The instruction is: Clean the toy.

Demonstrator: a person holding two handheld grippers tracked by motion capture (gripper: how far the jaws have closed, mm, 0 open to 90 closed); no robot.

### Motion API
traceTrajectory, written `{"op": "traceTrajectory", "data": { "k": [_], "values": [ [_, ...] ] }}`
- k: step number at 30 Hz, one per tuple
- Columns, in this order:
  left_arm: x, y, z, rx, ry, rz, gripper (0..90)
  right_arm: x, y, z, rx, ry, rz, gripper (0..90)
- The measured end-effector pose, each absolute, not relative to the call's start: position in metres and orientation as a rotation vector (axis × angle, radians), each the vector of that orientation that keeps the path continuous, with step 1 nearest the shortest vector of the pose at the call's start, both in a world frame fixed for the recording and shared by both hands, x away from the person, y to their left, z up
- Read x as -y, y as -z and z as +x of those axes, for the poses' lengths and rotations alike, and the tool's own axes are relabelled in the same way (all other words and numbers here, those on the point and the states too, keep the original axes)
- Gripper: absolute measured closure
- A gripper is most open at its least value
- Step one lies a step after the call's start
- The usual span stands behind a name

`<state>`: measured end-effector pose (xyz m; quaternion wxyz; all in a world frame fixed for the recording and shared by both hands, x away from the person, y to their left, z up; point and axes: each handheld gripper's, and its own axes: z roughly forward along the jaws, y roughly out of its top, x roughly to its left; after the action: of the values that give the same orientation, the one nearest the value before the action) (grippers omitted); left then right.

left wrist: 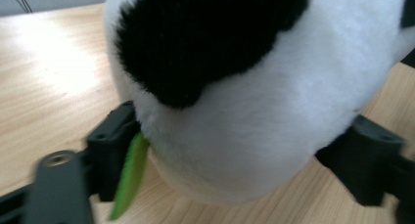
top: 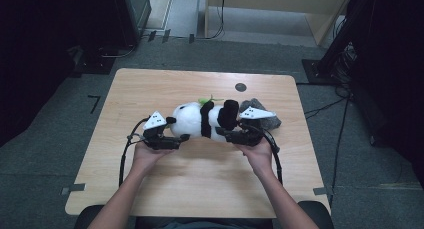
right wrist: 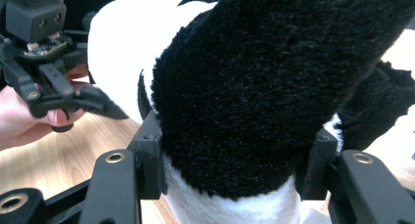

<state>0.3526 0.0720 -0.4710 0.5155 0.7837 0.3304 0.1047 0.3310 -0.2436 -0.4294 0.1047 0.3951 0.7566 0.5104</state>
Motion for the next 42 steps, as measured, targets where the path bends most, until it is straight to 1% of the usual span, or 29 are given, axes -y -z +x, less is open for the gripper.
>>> {"op": "traceTrajectory", "data": {
  "k": [2,4,6,10,13,16,18,21,23,25,27,32,33,34,36,38,40,42],
  "values": [
    [-0.071,0.467,0.350,-0.807,-0.269,1.885,36.5,0.243,0.430,0.332,-2.230,-1.498,1.162,42.1],
    [-0.071,0.464,0.348,-0.818,-0.267,1.878,44.9,0.243,0.429,0.331,-2.225,-1.480,1.143,38.5],
    [-0.071,0.462,0.348,-0.827,-0.229,1.880,50.9,0.244,0.428,0.331,-2.219,-1.469,1.116,34.7],
    [-0.081,0.453,0.351,-0.825,-0.165,1.858,55.6,0.249,0.426,0.330,-2.208,-1.504,1.055,27.4],
    [-0.086,0.448,0.352,-0.833,-0.157,1.858,56.6,0.252,0.427,0.332,-2.193,-1.537,1.016,22.6],
    [-0.092,0.446,0.354,-0.878,-0.174,1.866,56.7,0.252,0.431,0.332,-2.211,-1.513,0.987,22.2],
    [-0.098,0.446,0.356,-0.910,-0.160,1.858,56.7,0.252,0.435,0.331,-2.233,-1.472,0.954,23.5],
    [-0.102,0.442,0.357,-0.908,-0.155,1.850,56.7,0.250,0.438,0.331,-2.256,-1.405,0.922,22.4],
    [-0.102,0.439,0.355,-0.895,-0.133,1.842,56.6,0.250,0.438,0.331,-2.244,-1.425,0.905,19.7],
    [-0.101,0.435,0.354,-0.901,-0.104,1.837,56.4,0.249,0.441,0.333,-2.258,-1.444,0.887,14.1],
    [-0.098,0.433,0.352,-0.909,-0.065,1.834,56.1,0.248,0.444,0.335,-2.284,-1.473,0.882,12.9],
    [-0.087,0.430,0.348,-0.920,0.001,1.825,54.8,0.242,0.441,0.333,-2.239,-1.486,0.895,5.2],
    [-0.083,0.430,0.347,-0.920,-0.002,1.833,54.6,0.241,0.442,0.334,-2.227,-1.474,0.905,5.6],
    [-0.080,0.431,0.347,-0.924,-0.006,1.846,54.1,0.240,0.443,0.334,-2.221,-1.438,0.924,8.2],
    [-0.076,0.434,0.347,-0.940,-0.017,1.863,52.6,0.238,0.447,0.335,-2.222,-1.366,0.941,16.7],
    [-0.076,0.438,0.349,-0.958,0.005,1.863,51.1,0.240,0.451,0.336,-2.233,-1.358,0.977,24.4],
    [-0.076,0.440,0.351,-0.967,0.014,1.854,48.0,0.240,0.451,0.336,-2.226,-1.365,1.005,31.3],
    [-0.076,0.442,0.351,-0.954,-0.010,1.856,41.6,0.240,0.450,0.335,-2.215,-1.365,1.023,37.4]
  ]
}}
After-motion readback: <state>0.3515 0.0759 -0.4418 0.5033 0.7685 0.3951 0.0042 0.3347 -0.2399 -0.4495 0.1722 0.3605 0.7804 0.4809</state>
